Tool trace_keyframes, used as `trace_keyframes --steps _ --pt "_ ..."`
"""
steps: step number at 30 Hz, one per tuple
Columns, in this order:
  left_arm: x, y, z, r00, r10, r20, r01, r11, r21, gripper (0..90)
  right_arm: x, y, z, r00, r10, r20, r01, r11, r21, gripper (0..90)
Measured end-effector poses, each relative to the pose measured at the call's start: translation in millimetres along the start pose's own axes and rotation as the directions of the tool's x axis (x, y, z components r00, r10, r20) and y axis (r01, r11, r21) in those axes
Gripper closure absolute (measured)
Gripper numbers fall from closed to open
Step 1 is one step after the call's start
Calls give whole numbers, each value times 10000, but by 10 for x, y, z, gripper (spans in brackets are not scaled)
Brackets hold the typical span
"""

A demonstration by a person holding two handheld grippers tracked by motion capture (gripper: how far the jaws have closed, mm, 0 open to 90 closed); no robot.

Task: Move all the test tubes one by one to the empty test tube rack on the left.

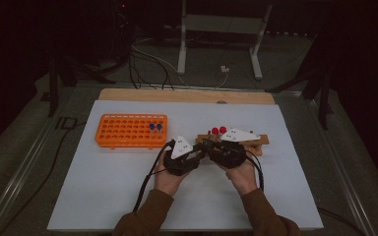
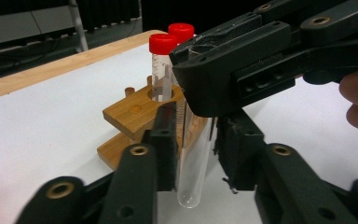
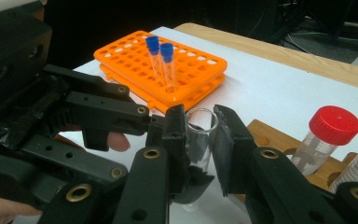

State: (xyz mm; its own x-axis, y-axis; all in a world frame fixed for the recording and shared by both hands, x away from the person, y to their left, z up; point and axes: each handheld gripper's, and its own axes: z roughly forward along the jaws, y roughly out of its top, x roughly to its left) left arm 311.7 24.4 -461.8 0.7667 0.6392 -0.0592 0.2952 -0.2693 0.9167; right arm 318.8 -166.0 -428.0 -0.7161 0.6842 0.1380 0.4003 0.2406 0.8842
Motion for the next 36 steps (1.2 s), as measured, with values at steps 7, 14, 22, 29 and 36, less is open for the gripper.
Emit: trace_keyframes --steps 7,14,22,29,36 --pt "5 -3 2 10000 15 94 -15 10000 19 755 -6 -3 -1 10000 5 -19 -5 10000 -9 741" --pt "64 -27 -21 10000 -59 -59 60 9999 122 756 -74 10 -72 9999 167 13 -166 9992 -369 491" --pt "143 -63 -92 9994 -225 -251 227 9997 94 756 -161 -35 -159 9972 168 725 -147 9995 -293 236" --pt "217 -77 -180 9985 -357 -403 358 9994 16 756 -214 -97 -219 9918 -137 1270 165 9996 -209 128" --pt "287 -79 -270 9975 -391 -595 387 9992 -64 755 -263 -157 -268 9856 -345 1657 364 9993 -83 13"
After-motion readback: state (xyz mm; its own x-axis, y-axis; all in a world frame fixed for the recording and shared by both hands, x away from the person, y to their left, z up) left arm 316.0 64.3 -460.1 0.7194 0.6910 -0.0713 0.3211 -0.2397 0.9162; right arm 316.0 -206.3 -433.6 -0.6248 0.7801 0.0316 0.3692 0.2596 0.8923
